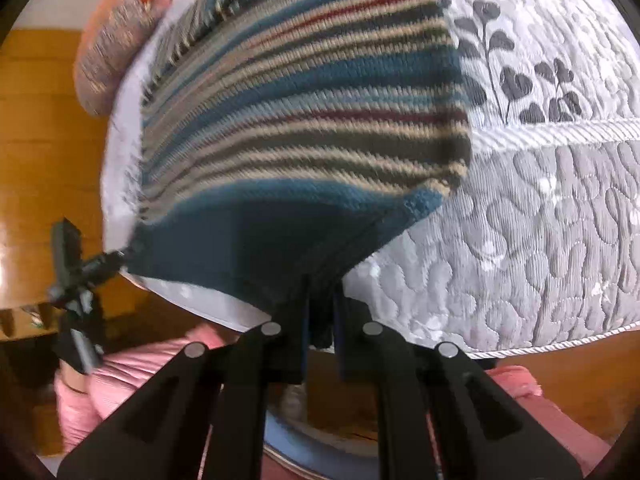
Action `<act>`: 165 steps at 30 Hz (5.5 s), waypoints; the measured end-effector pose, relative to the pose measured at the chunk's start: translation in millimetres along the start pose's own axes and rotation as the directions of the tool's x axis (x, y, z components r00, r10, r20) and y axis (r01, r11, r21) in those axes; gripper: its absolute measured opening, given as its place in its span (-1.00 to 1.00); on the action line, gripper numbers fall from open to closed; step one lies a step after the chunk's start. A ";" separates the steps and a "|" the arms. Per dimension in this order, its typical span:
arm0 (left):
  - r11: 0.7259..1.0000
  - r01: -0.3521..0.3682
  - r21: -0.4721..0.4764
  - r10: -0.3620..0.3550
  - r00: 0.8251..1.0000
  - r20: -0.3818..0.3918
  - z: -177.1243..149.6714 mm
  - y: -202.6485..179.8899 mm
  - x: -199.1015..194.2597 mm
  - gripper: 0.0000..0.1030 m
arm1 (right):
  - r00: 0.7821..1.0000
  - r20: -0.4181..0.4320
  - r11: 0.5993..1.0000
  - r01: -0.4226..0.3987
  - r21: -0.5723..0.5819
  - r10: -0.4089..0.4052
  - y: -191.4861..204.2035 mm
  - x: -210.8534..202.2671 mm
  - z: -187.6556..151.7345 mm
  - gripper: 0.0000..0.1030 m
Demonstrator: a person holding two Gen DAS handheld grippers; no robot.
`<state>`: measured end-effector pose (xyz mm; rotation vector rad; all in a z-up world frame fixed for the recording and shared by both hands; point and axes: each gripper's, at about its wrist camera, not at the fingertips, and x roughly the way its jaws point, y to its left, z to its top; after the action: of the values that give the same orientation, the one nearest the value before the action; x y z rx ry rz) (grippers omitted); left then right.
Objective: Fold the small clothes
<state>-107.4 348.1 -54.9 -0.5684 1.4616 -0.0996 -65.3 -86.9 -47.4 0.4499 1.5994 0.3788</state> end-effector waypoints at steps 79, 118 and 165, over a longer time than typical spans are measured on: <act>0.850 -0.206 0.485 0.080 0.960 0.268 206.4 -76.1 60.8 -0.78 | 0.989 0.072 0.892 0.148 -0.427 -0.130 8.6 26.0 237.9 -0.76; 0.923 -0.191 0.333 -0.046 0.806 0.591 339.2 -137.9 0.2 -0.82 | 0.914 0.386 0.925 0.248 -0.287 -0.125 58.9 -48.6 400.9 -0.84; 0.886 -0.353 0.300 0.164 0.844 0.510 207.1 -177.6 52.4 0.04 | 0.966 0.213 0.968 0.182 -0.171 -0.144 -28.7 -21.8 270.1 -0.75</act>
<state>145.3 236.2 -27.0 -0.0487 0.9862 -0.0233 203.3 -129.4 -63.6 0.2007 1.3792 0.3443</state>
